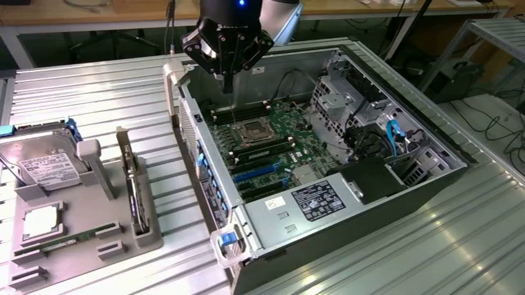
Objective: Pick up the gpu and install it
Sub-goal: 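Reach for the gpu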
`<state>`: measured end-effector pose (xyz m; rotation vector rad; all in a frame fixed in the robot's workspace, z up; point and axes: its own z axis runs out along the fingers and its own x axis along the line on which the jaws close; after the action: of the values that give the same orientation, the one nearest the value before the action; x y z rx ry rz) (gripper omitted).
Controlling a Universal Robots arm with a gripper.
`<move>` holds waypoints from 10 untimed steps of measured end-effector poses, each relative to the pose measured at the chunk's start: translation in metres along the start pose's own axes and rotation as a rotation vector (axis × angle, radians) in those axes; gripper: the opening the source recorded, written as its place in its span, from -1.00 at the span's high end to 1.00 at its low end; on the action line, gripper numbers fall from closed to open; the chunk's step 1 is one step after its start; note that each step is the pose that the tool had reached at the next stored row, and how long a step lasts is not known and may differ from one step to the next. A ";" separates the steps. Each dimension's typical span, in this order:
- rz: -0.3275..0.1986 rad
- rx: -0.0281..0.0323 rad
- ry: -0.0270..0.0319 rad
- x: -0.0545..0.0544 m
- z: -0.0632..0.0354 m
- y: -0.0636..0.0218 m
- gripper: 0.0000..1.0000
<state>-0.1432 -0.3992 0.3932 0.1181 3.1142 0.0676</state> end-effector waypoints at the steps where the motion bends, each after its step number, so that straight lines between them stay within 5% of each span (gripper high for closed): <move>1: 0.000 0.0000 0.0000 0.000 0.0000 -0.0001 0.79; 10: 0.000 0.0000 0.0000 0.005 -0.0001 -0.0009 0.79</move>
<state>-0.1484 -0.3997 0.3932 0.1181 3.1142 0.0676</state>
